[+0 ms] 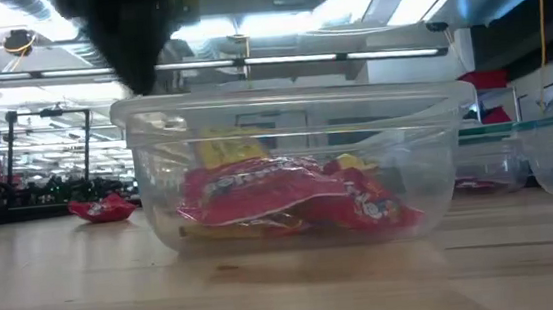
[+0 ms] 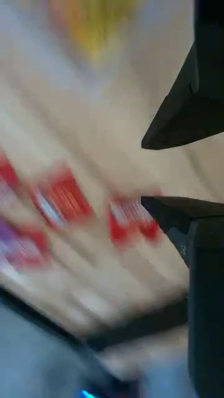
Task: Sort candy
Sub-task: Put the red candy into the rectangular transparent food container
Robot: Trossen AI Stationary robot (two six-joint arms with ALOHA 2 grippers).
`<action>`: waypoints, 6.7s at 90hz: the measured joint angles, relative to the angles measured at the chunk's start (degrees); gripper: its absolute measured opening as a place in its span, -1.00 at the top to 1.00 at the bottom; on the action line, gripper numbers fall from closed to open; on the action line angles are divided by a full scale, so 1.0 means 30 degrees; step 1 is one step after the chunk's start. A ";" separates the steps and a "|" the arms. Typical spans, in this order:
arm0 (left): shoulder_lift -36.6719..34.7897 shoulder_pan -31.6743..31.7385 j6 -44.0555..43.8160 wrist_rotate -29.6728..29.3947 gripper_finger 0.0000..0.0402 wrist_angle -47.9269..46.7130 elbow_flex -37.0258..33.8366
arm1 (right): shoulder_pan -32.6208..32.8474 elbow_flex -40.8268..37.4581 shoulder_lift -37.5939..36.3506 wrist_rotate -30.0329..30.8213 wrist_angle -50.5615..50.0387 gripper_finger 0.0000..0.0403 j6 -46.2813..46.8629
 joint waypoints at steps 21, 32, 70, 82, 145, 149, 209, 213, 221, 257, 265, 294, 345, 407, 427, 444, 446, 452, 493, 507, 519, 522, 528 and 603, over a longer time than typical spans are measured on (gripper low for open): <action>-0.0539 0.3132 0.1637 0.2035 0.05 0.3767 -0.4734 | 0.0006 -0.0007 0.0000 -0.0479 -0.0016 0.15 -0.0007; -0.0660 0.4762 0.3288 0.2182 -0.09 0.5760 -0.6496 | 0.0000 -0.0007 0.0000 -0.0538 -0.0022 0.15 0.0000; -0.0678 0.7926 0.7147 0.3684 0.31 1.0267 -0.8294 | 0.0000 -0.0007 0.0007 -0.0333 -0.0008 0.15 -0.0022; -0.0663 0.7693 0.6905 0.3746 0.57 1.0409 -0.8283 | 0.0000 -0.0007 0.0015 -0.0333 0.0091 0.15 -0.0007; -0.1166 -0.0120 0.9086 0.3519 0.97 1.0858 0.2303 | 0.0015 -0.0007 0.0015 -0.0326 -0.0291 0.15 -0.0054; -0.1105 -0.0558 1.0707 0.3266 0.97 1.2876 0.2264 | 0.0015 -0.0007 0.0015 -0.0333 -0.0311 0.15 -0.0073; 0.4324 -0.1227 1.6535 0.3763 0.66 1.9870 0.2063 | 0.0007 -0.0007 0.0015 -0.0326 -0.0089 0.15 0.0044; 0.4364 -0.1227 1.6550 0.3957 0.58 2.0158 0.2063 | 0.0007 -0.0007 0.0015 -0.0324 -0.0090 0.15 0.0051; 0.4279 -0.1190 1.6671 0.4095 0.46 2.0873 0.2177 | 0.0007 -0.0007 0.0015 -0.0326 -0.0095 0.15 0.0051; 0.3548 -0.1095 1.7827 0.2755 0.37 1.5983 0.5036 | -0.0007 -0.0007 0.0015 0.0453 0.0011 0.15 0.0078; 0.3534 -0.0834 1.5242 0.0497 0.37 1.1920 0.5701 | -0.0007 -0.0007 0.0015 0.0469 0.0063 0.15 0.0080; 0.3530 0.3932 0.6850 -0.0809 0.36 0.0133 0.5725 | -0.0007 -0.0007 0.0015 0.0136 0.0035 0.15 -0.0010; 0.3271 1.1847 1.3505 0.4316 0.36 0.6111 0.3886 | -0.0007 -0.0007 0.0015 0.0084 -0.0125 0.15 -0.0488; 0.3322 1.2861 1.4145 0.5610 0.46 1.3547 -0.0875 | -0.0007 -0.0007 0.0015 -0.0180 -0.0665 0.15 -0.0627; 0.3315 1.2353 1.5122 0.5064 0.91 1.3082 -0.0574 | -0.0007 -0.0007 0.0015 -0.0187 -0.0743 0.15 -0.0627; 0.3214 1.1213 1.5276 0.4931 1.00 1.1762 0.1014 | -0.0007 -0.0007 0.0015 -0.0176 -0.0763 0.15 -0.0634; 0.3193 1.1050 1.5314 0.4774 1.00 1.1445 0.1287 | -0.0007 -0.0007 0.0015 -0.0180 -0.0786 0.15 -0.0634; 0.3159 1.0505 1.5437 0.4215 1.00 1.0263 0.2151 | 0.0000 -0.0007 0.0009 -0.0180 -0.0802 0.15 -0.0610; 0.3701 0.9978 1.5588 0.1960 0.74 1.0314 0.3578 | 0.0000 -0.0007 0.0008 -0.0179 -0.1037 0.15 -0.0540; 0.4316 1.1278 1.5428 0.3986 0.46 1.1158 0.3578 | 0.0000 -0.0007 0.0015 -0.0180 -0.1145 0.15 -0.0517; 0.5134 1.1806 1.4979 0.4540 0.35 1.1381 0.3571 | 0.0000 -0.0007 0.0015 -0.0176 -0.1135 0.15 -0.0498; 0.5354 1.1854 1.4878 0.4540 0.35 1.1241 0.3571 | 0.0000 -0.0007 0.0015 -0.0180 -0.1123 0.15 -0.0498; 0.5746 1.1902 1.4630 0.4537 0.35 1.0723 0.3571 | 0.0000 -0.0007 0.0015 -0.0173 -0.1132 0.15 -0.0475; 0.5792 0.6458 1.6571 0.2135 1.00 0.3661 0.7427 | 0.0000 -0.0007 0.0015 -0.0180 -0.1079 0.15 -0.0349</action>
